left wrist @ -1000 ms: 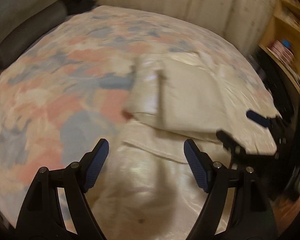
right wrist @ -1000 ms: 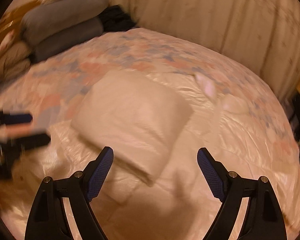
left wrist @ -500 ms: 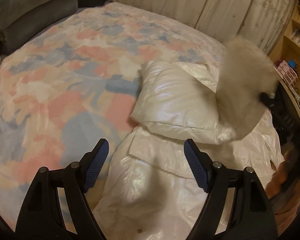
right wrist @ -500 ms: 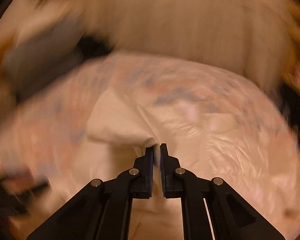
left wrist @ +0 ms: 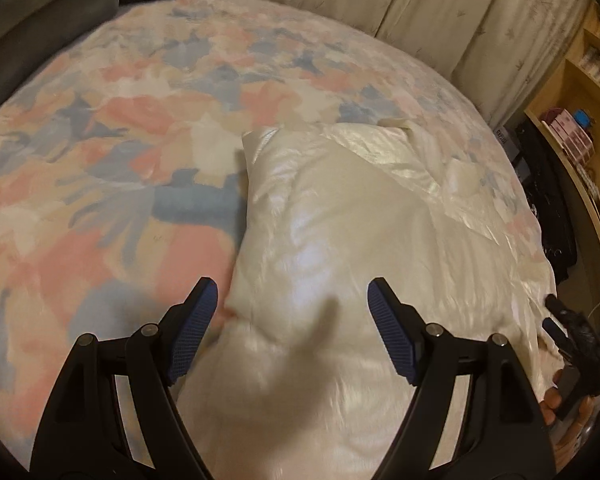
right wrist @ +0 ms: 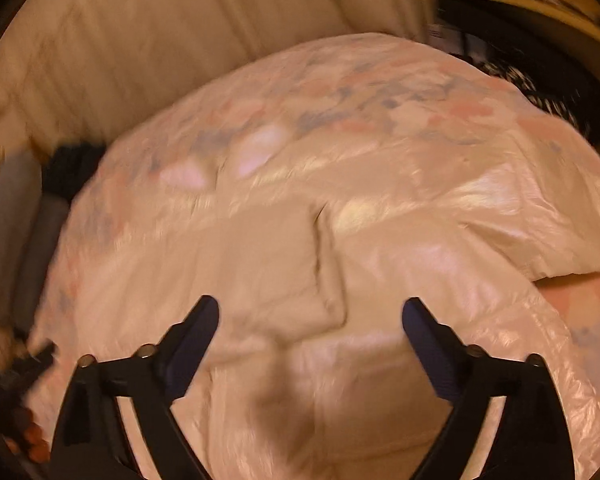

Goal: Fold large clothes

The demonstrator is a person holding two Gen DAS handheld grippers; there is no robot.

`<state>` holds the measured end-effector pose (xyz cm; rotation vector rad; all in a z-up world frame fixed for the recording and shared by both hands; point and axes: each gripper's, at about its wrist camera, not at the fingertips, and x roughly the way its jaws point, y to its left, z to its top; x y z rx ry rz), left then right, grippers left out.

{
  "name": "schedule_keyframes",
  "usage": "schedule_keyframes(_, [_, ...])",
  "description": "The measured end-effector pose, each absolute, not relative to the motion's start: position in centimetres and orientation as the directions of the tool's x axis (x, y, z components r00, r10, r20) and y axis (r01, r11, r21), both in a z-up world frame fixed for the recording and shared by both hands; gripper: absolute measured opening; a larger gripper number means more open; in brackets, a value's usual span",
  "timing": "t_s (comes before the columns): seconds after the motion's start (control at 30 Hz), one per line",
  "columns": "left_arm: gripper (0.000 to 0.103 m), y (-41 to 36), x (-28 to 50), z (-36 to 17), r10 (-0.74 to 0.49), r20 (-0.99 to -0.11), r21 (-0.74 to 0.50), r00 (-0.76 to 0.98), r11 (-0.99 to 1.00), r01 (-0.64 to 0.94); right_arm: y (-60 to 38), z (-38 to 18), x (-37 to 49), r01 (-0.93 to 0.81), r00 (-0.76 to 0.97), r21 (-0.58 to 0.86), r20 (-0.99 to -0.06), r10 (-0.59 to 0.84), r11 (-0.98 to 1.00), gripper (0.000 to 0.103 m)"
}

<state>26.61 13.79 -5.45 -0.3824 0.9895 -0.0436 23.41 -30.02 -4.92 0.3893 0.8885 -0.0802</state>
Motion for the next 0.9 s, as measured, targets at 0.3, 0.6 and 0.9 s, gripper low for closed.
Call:
schedule_keyframes(0.3, [0.076, 15.8, 34.6, -12.2, -0.323, -0.854, -0.447, 0.408, 0.857, -0.257, -30.4, -10.1, 35.4, 0.204, 0.442, 0.254, -0.886, 0.142, 0.946, 0.05])
schedule_keyframes(0.6, [0.04, 11.5, 35.4, -11.2, -0.106, -0.837, -0.264, 0.536, 0.938, -0.227, -27.8, -9.4, 38.2, 0.238, 0.569, -0.023, -0.807, -0.158, 0.971, 0.003])
schedule_keyframes(0.9, [0.04, 8.8, 32.5, -8.3, 0.028, -0.785, -0.08, 0.618, 0.986, -0.147, -26.2, -8.7, 37.6, 0.198, 0.492, -0.113, -0.848, -0.199, 0.974, 0.026])
